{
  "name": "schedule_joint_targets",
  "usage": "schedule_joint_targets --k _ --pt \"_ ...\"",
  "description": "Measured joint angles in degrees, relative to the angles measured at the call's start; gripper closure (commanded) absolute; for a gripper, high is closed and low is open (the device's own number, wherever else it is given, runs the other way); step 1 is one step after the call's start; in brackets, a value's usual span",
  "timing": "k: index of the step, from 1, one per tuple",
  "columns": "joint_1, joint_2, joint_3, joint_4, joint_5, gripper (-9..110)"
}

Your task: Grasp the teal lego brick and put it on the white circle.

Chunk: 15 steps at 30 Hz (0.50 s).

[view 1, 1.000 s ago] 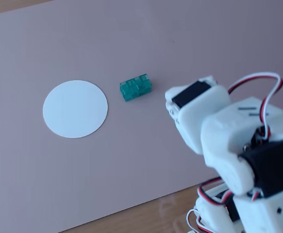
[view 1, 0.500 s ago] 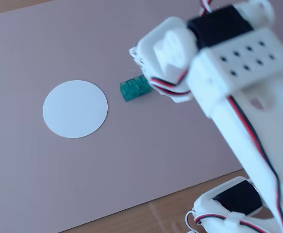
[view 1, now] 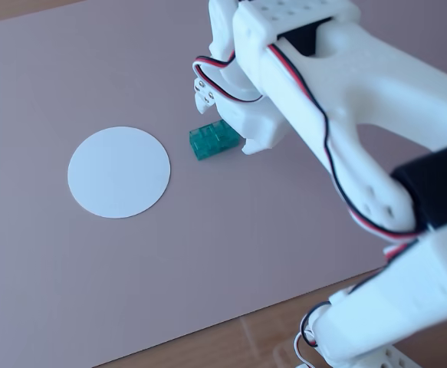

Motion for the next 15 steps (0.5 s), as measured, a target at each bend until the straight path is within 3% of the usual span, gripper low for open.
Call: schedule_joint_targets --k 15 --pt "-1.2 -14.2 -8.1 -0.6 -0.8 102"
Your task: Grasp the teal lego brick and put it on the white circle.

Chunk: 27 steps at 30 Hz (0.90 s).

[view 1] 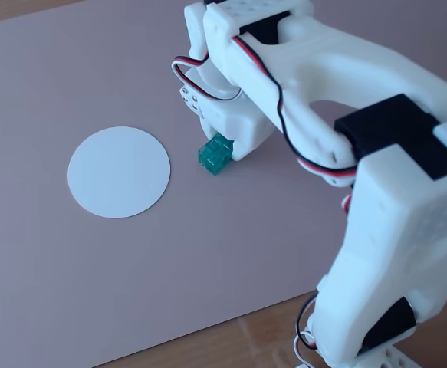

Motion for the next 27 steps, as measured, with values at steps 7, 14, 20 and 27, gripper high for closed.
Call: schedule_joint_targets --k 7,14,20,27 --pt "0.9 1.0 0.6 -0.1 -0.5 102" --pt "2.8 11.9 6.5 -0.4 4.0 102" --pt "1.0 30.9 9.1 0.6 9.8 102" --pt "-7.8 43.0 8.5 2.2 14.3 102"
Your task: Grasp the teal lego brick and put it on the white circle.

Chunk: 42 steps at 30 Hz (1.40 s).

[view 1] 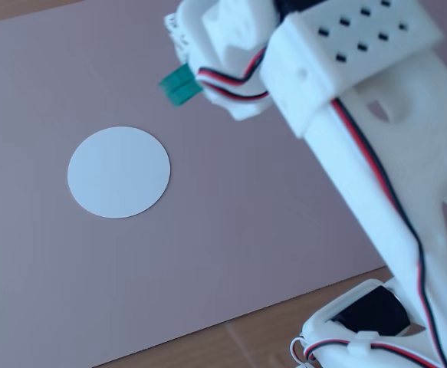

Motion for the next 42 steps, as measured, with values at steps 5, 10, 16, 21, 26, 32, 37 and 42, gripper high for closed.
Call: schedule_joint_targets --k 5,10,16,21,26,32,37,42 --pt "-7.2 -2.2 -5.9 2.2 -0.4 102" --pt "-11.7 -14.7 -16.3 7.0 -3.3 102" --pt "-12.7 -33.9 -26.6 11.1 -5.8 102" --pt "-12.2 -46.6 -31.8 12.6 -6.9 102" --pt "-13.3 -53.3 -35.9 14.2 -7.6 102" --pt "-13.3 -55.5 -38.6 16.2 -8.3 76" --pt "-12.7 -55.5 -38.7 16.6 -8.5 74" --pt "-13.2 -55.5 -38.8 16.7 -8.6 75"
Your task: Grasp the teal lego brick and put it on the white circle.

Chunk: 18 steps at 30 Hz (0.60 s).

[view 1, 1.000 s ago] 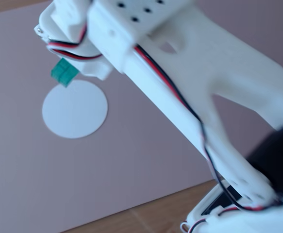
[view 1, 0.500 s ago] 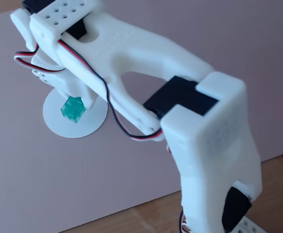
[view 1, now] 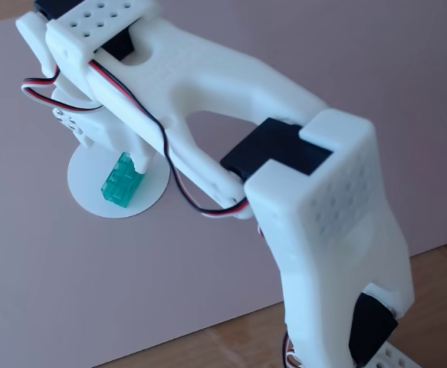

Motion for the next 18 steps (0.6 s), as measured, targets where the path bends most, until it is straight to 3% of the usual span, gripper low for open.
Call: schedule_joint_targets --k 3,7,14,18 --pt "0.2 0.3 0.0 0.4 -0.2 79" --pt "0.5 5.7 0.0 1.8 1.0 100" --pt "4.7 26.5 2.4 2.5 5.9 102" --pt "9.1 42.5 11.6 -2.4 8.0 102"
